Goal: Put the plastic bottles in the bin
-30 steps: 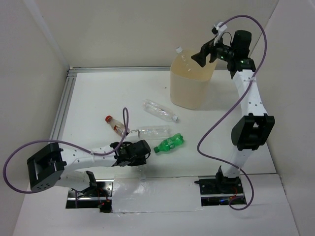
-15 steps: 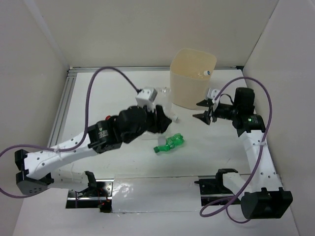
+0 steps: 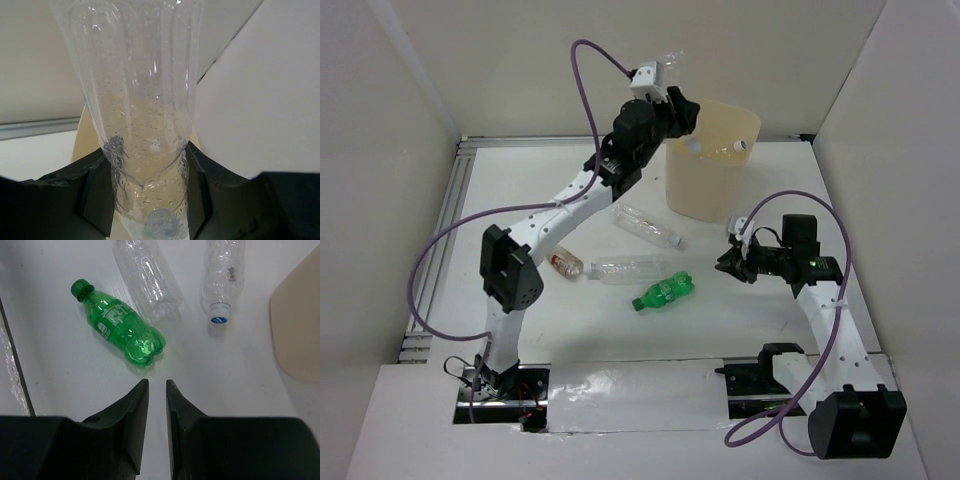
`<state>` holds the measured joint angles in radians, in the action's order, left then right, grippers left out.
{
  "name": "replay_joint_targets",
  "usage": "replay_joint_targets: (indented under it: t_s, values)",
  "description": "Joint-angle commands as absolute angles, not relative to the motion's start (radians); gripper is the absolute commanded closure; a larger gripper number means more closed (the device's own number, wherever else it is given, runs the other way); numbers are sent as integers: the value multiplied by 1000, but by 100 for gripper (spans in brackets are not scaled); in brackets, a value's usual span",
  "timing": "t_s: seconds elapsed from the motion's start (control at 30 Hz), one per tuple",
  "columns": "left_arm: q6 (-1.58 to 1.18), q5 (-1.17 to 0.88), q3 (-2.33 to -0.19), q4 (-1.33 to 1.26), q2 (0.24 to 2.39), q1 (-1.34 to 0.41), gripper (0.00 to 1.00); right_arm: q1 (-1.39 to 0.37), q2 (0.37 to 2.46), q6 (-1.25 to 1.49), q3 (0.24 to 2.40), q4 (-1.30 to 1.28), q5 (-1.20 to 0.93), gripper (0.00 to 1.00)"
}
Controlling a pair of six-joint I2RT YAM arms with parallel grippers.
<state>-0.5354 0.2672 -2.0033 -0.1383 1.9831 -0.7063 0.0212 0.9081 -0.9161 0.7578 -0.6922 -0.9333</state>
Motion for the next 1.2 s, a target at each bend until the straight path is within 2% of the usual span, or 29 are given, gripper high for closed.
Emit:
replay_joint_targets:
  t_s: [0.0, 0.07, 0.1, 0.2, 0.23, 0.33, 0.37, 0.4, 0.47, 0.6, 0.7, 0.73, 0.77, 0.87, 0.9, 0.93, 1.0, 1.03, 1.17]
  values:
    - [-594, 229, -2187, -299, 2083, -687, 92, 32, 879, -936, 720, -718, -920, 73]
    - [-559, 267, -2259, -299, 2138, -687, 85, 32, 870, -936, 707, -718, -920, 69]
    - [-530, 281, -2270, -313, 2184, -699, 71, 32, 861, -936, 697, -718, -920, 65]
    - [-446, 322, -2307, -315, 2247, -713, 52, 41, 850, -927, 696, -703, -920, 49]
    - [-446, 322, -2324, -302, 2270, -722, 39, 41, 850, -927, 696, -689, -920, 43]
    - [-407, 334, -2385, -261, 2342, -732, 24, 41, 859, -927, 696, -680, -910, 17]
    - [-407, 334, -2385, -261, 2351, -732, 11, 41, 871, -952, 696, -680, -910, 12]
    - [-407, 334, -2385, -261, 2352, -732, 3, 41, 880, -968, 696, -680, -910, 8]
    - [-379, 313, -2396, -270, 2352, -732, 0, 41, 893, -1061, 696, -690, -951, 1]
    - [-316, 288, -2471, -270, 2352, -741, 0, 41, 958, -1317, 677, -729, -1048, 1]
    - [-247, 304, -2427, -270, 2238, -750, 0, 5, 1059, -1417, 676, -704, -1060, 1]
    - [-235, 319, -2340, -270, 2135, -750, 0, -39, 1090, -1430, 701, -695, -1051, 1]
    - [-223, 336, -2279, -270, 2134, -761, 0, -67, 1123, -1440, 713, -678, -1036, 1]
    - [-225, 422, -1952, -238, 1865, -761, 0, -181, 1232, -1450, 742, -634, -967, 1]
    - [-271, 469, -1860, -223, 1726, -761, 0, -210, 1271, -1460, 759, -618, -927, 1]
    - [-303, 488, -1683, -197, 1659, -761, 0, -262, 1291, -1460, 768, -606, -910, 1]
    - [-365, 511, -1518, -94, 1538, -750, 0, -311, 1330, -1460, 798, -568, -875, 1]
    - [-436, 538, -1361, -57, 1426, -727, 0, -351, 1369, -1460, 807, -554, -835, 1]
    - [-622, 568, -1021, 115, 1167, -667, 0, -414, 1462, -1460, 839, -487, -741, 1]
